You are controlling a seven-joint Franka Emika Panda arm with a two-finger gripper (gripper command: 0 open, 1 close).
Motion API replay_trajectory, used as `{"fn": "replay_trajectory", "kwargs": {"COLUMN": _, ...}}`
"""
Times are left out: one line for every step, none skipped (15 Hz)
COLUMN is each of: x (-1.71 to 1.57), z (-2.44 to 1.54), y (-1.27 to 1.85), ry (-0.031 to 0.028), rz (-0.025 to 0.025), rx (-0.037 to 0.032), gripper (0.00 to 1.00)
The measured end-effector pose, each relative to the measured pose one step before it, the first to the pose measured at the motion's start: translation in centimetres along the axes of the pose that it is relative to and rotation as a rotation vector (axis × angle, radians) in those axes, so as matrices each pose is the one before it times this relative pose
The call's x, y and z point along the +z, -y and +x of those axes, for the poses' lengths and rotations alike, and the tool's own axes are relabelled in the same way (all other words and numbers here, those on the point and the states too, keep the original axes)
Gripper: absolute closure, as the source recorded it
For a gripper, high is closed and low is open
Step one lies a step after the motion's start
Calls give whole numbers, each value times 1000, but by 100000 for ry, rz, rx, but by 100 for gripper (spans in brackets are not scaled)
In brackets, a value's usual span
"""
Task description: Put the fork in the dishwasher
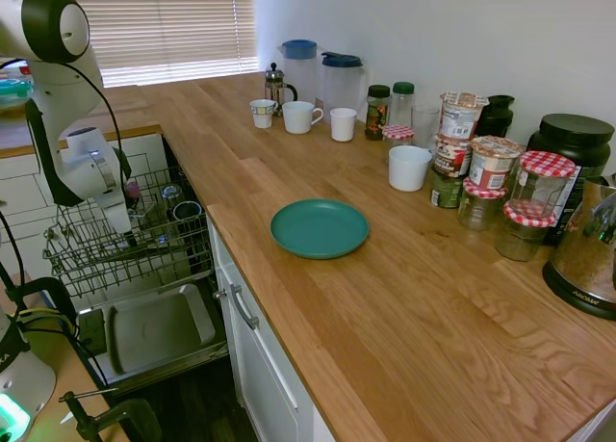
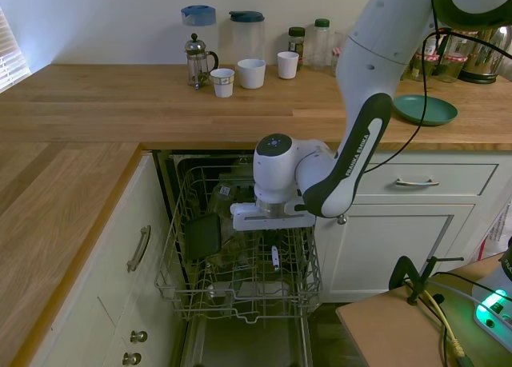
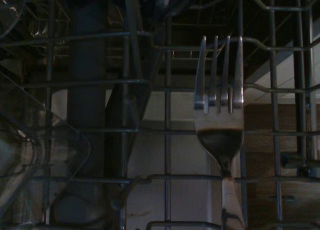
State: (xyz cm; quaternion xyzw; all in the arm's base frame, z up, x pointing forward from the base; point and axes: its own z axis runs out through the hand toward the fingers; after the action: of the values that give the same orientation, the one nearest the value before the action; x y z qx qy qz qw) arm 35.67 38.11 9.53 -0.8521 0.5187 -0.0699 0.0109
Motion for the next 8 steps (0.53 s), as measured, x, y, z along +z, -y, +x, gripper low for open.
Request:
{"fn": "replay_trajectory", "kwargs": {"x": 53, "z": -109, "y": -33, "ry": -297, "rz": -60, "rx": 115, "gripper": 0}}
{"fn": "replay_trajectory", "kwargs": {"x": 36, "z": -100, "y": -20, "ry": -202, "rz": -110, "rx": 39, "gripper": 0}}
{"fn": "replay_trajectory", "kwargs": {"x": 37, "z": -10, "y": 20, "ry": -58, "rz": -58, "rx": 134, "gripper": 0}}
{"fn": "replay_trajectory", "kwargs": {"x": -16, "z": 49, "y": 82, "ry": 248, "rz": -25, "rx": 49, "gripper": 0}}
{"fn": "replay_trajectory", "kwargs": {"x": -100, "z": 85, "y": 122, "ry": 56, "rz": 27, "rx": 82, "gripper": 0}}
{"fn": "replay_trajectory", "kwargs": {"x": -227, "z": 120, "y": 180, "ry": 11, "rz": 272, "rx": 87, "gripper": 0}}
{"fn": "replay_trajectory", "kwargs": {"x": -371, "z": 142, "y": 182, "ry": 35, "rz": 337, "rx": 201, "gripper": 0}}
{"fn": "replay_trajectory", "kwargs": {"x": -476, "z": 100, "y": 143, "ry": -53, "rz": 585, "rx": -40, "gripper": 0}}
